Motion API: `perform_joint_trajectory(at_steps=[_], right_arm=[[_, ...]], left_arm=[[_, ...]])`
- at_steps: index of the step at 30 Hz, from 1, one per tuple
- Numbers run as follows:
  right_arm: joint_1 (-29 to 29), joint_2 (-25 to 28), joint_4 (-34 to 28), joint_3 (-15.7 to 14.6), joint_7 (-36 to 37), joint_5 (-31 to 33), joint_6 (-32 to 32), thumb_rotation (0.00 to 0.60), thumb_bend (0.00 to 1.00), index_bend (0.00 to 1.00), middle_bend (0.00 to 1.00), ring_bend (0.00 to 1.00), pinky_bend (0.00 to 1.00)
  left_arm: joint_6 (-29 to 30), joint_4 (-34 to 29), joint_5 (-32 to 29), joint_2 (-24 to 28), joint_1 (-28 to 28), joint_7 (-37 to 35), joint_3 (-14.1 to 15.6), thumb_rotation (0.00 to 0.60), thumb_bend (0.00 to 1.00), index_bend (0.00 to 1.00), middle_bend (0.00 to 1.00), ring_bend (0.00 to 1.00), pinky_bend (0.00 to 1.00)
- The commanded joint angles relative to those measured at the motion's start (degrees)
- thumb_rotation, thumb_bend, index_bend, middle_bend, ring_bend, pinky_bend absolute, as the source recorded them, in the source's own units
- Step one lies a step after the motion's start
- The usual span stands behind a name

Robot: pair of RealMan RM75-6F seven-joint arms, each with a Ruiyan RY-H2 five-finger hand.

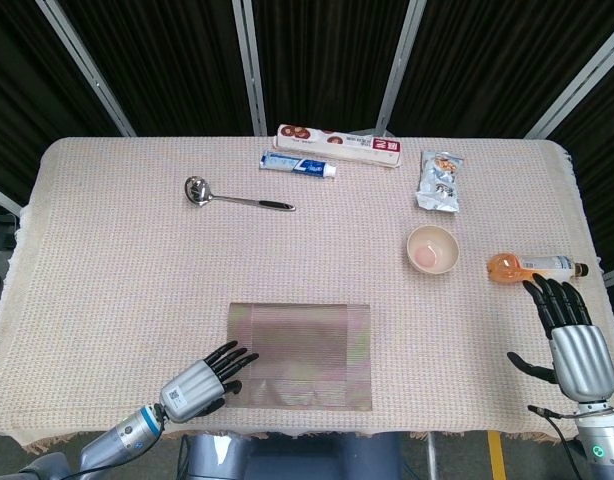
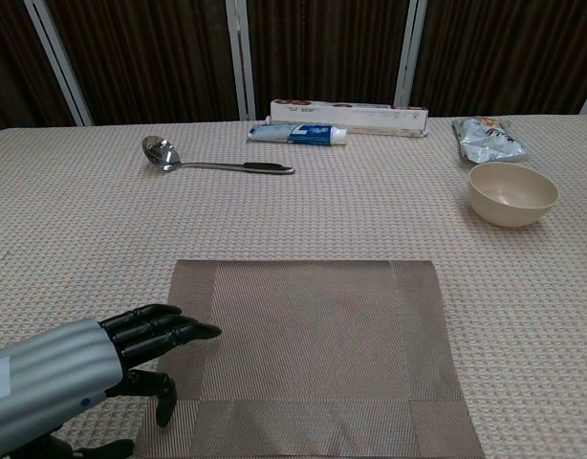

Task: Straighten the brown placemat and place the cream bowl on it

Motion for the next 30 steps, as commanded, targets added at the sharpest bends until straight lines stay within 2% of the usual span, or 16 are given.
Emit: perform_joint_trajectory(at_steps=[1, 12, 30], right_arm=[[-0.01, -0.02, 0.03, 0.04, -0.08, 0.07, -0.09, 0.6, 0.0, 0.0, 0.0, 0.0, 0.0], [-0.06, -0.04, 0.01, 0.18, -0.34, 0.15, -0.28, 0.6, 0.0, 0.0, 0.0, 0.0, 0.0], [-0.08, 0.01, 0.26, 0.12, 0.0, -0.44, -0.49, 0.6, 0.0, 0.0, 0.0, 0.0, 0.0]], left_arm=[[0.38, -0.26, 0.03, 0.08, -0.16, 0.06, 0.14, 0.6, 0.31, 0.45, 0.0, 0.0, 0.0], [0.1, -1.45, -0.48, 0.13, -0.93, 0.94, 0.4, 0.6, 0.31, 0.45, 0.0, 0.0, 0.0], [-1.68, 0.1, -2.39, -2.42, -1.87, 1.7, 0.57, 0.6, 0.33, 0.45, 0.0, 0.0, 0.0]])
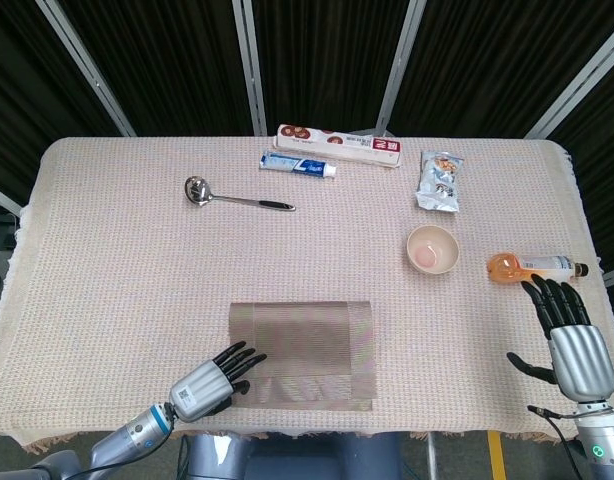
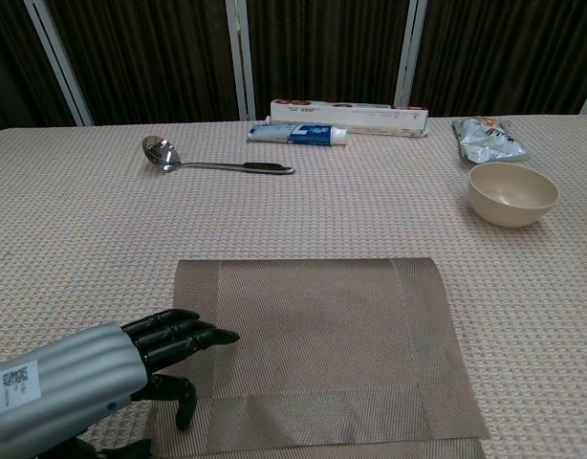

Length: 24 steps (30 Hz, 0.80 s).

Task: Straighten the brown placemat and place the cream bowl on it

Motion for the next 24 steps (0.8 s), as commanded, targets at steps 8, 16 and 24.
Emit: perform_joint_trajectory(at_steps=[8, 16, 24], right_arm=[[0.01, 0.01, -0.01, -0.04, 0.17, -0.16, -0.17, 0.6, 0.0, 0.0, 0.0, 0.0, 0.0], [-0.06, 0.1, -0.07, 0.05, 0.26, -0.15, -0.07, 0.6, 0.0, 0.0, 0.0, 0.0, 0.0], [0.0, 0.08, -0.05, 0.11, 1.84, -0.33, -0.02, 0.6, 0.0, 0.0, 0.0, 0.0, 0.0]], left_arm=[[-0.6, 0.25, -0.83, -1.02, -0.73, 0.02, -0.22, 0.6, 0.35, 0.45, 0.0, 0.0, 0.0], [-1.95, -0.04, -1.39, -1.99, -1.56, 0.52, -0.27, 0.6, 0.43, 0.45, 0.0, 0.0, 0.0], [-2.48, -1.03, -2.31, -2.01, -1.88, -0.2, -0.08, 0.6, 0.48, 0.47, 0.0, 0.0, 0.0]])
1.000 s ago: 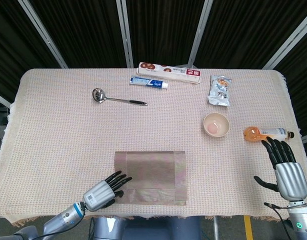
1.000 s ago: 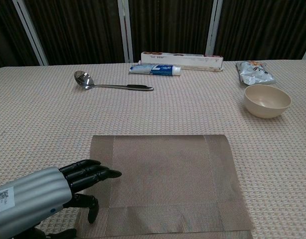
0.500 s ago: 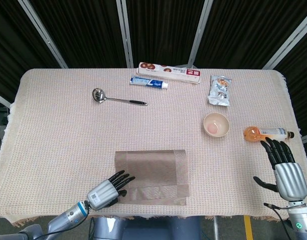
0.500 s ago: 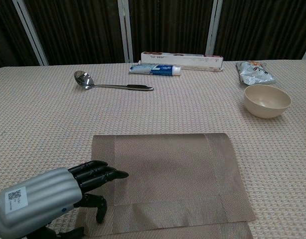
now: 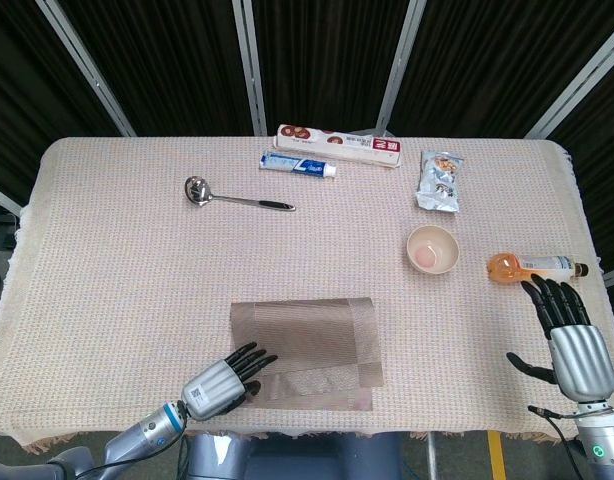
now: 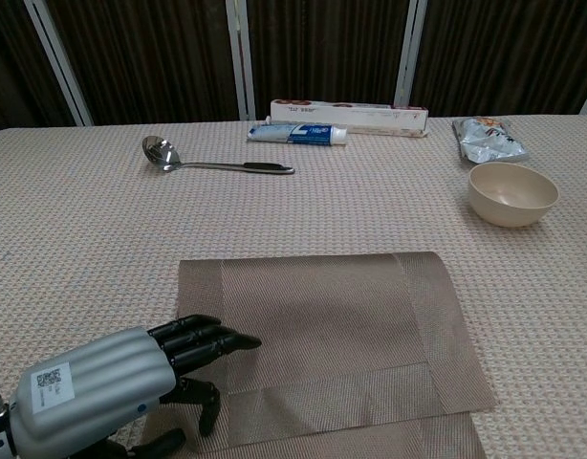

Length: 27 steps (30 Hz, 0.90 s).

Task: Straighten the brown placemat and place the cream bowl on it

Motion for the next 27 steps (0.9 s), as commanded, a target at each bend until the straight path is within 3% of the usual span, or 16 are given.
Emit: perform_joint_trajectory(at_steps=[1, 8, 15, 22, 27], right_arm=[[0.03, 0.04, 0.05, 0.01, 0.94, -0.13, 0.05, 0.6, 0.0, 0.0, 0.0, 0.0, 0.0], [0.03, 0.13, 0.23, 0.0, 1.52, -0.45, 0.23, 0.6, 0.0, 0.0, 0.0, 0.0, 0.0], [0.13, -0.06, 0.63, 0.1, 1.53, -0.33, 0.06, 0.6, 0.0, 0.0, 0.0, 0.0, 0.0], [0.3, -0.48, 0.91, 0.33, 0.68, 0.22, -0.38, 0.6, 0.0, 0.0, 0.0, 0.0, 0.0], [0.62, -1.13, 1.91, 0.93, -0.07, 0.99, -0.72, 0.6, 0.0, 0.0, 0.0, 0.0, 0.0]], left_arm=[[-0.03, -0.2, -0.38, 0.05, -0.09, -0.35, -0.01, 0.6, 0.48, 0.48, 0.0, 0.0, 0.0], [0.88, -1.03, -1.99, 0.19, -0.12, -1.08, -1.39, 0.6, 0.48, 0.61, 0.0, 0.0, 0.0], [-0.17, -6.19, -7.12, 0.89, 0.1, -3.96, -4.42, 0.6, 0.48, 0.66, 0.0, 0.0, 0.0], [-2.74, -14.55, -12.99, 2.45, -3.24, -5.06, -12.52, 0.6, 0.48, 0.67, 0.0, 0.0, 0.0], [-5.86, -16.84, -18.5, 3.07, -7.17, -3.52, -20.8, 0.6, 0.48, 0.67, 0.0, 0.0, 0.0]])
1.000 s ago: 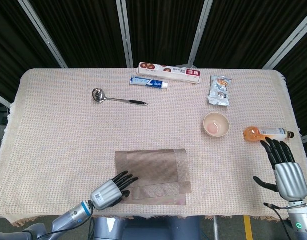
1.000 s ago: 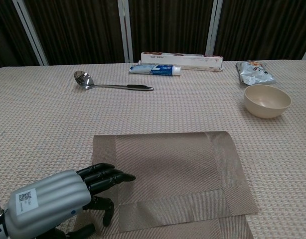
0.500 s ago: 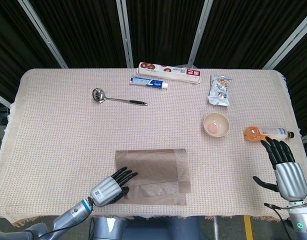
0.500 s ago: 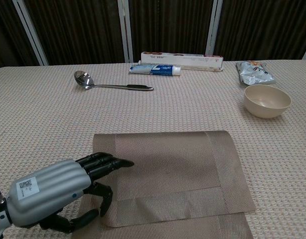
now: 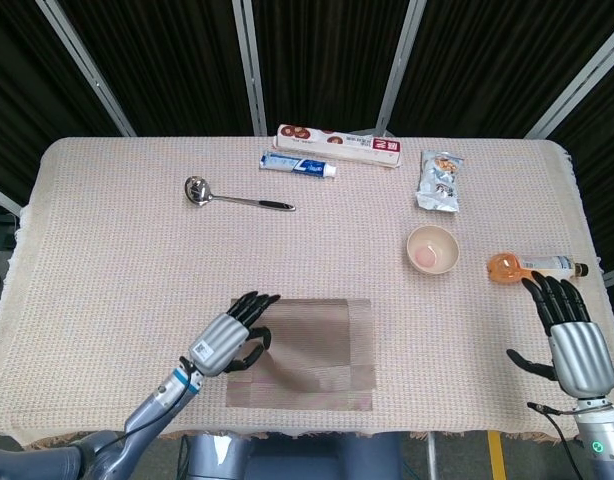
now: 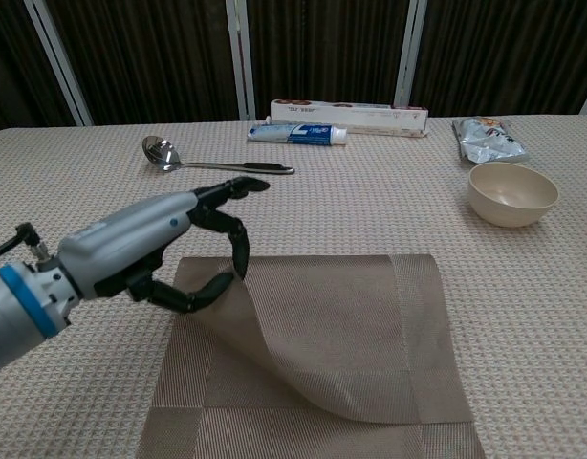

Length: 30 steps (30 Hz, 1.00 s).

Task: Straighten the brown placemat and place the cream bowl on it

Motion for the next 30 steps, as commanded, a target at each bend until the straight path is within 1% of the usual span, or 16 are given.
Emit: perform_joint_trajectory(at_steps=[1, 2, 4, 7, 10, 13, 17, 19, 25, 30], right_arm=[[0.21, -0.34, 0.41, 0.36, -0.36, 0.57, -0.33, 0.6, 0.0, 0.0, 0.0, 0.0, 0.0], [0.31, -0.5, 0.6, 0.52, -0.53, 0.91, -0.54, 0.6, 0.0, 0.0, 0.0, 0.0, 0.0], [0.43, -0.66, 0.84, 0.71, -0.72, 1.39, -0.88, 0.6, 0.0, 0.0, 0.0, 0.0, 0.0], [0.6, -0.91, 1.34, 1.03, -1.1, 2.37, -1.54, 0.6, 0.0, 0.0, 0.0, 0.0, 0.0], [0.81, -1.31, 2.04, 1.45, -2.04, 3.36, -2.07, 0.6, 0.0, 0.0, 0.0, 0.0, 0.0], [1.03, -1.75, 2.71, 1.61, -2.93, 4.11, -2.78, 0.6, 0.0, 0.0, 0.0, 0.0, 0.0], [1.32, -2.18, 3.15, 1.76, -3.16, 4.83, -3.64, 0.6, 0.0, 0.0, 0.0, 0.0, 0.0], [1.35, -2.28, 3.23, 1.82, -3.33, 5.02, -3.74, 0.6, 0.0, 0.0, 0.0, 0.0, 0.0], [1.31, -2.49, 3.34, 1.91, -4.02, 5.57, -3.93, 0.6, 0.0, 0.0, 0.0, 0.0, 0.0], [1.33, -2.49, 3.24, 1.7, -4.14, 5.47, -4.17, 0.6, 0.0, 0.0, 0.0, 0.0, 0.0]], left_arm=[[-3.57, -2.19, -5.66, 0.87, -3.9, 1.26, -7.05, 0.6, 0.48, 0.67, 0.0, 0.0, 0.0], [-4.93, -2.43, -8.0, 1.08, -5.06, 1.82, -9.44, 0.6, 0.48, 0.67, 0.0, 0.0, 0.0], [-6.3, -2.4, -10.63, 1.32, -6.39, 2.47, -12.09, 0.6, 0.48, 0.67, 0.0, 0.0, 0.0], [-8.2, -0.24, -14.81, 1.6, -8.68, 3.55, -16.42, 0.6, 0.48, 0.67, 0.0, 0.0, 0.0], [-9.73, 3.66, -18.11, 1.52, -10.75, 4.67, -19.18, 0.6, 0.48, 0.68, 0.0, 0.0, 0.0], [-10.86, 7.7, -20.91, 1.13, -11.93, 4.3, -20.78, 0.6, 0.49, 0.68, 0.0, 0.0, 0.0], [-11.57, 14.37, -21.85, 0.33, -12.94, 3.47, -20.42, 0.6, 0.49, 0.68, 0.0, 0.0, 0.0], [-11.78, 17.31, -21.81, 0.02, -12.79, 2.3, -19.41, 0.6, 0.49, 0.68, 0.0, 0.0, 0.0], [-9.25, 22.54, -20.24, -0.26, -10.73, -1.34, -16.54, 0.6, 0.49, 0.68, 0.0, 0.0, 0.0], [-8.05, 25.66, -19.92, -0.26, -9.52, -4.86, -15.25, 0.6, 0.49, 0.68, 0.0, 0.0, 0.0]])
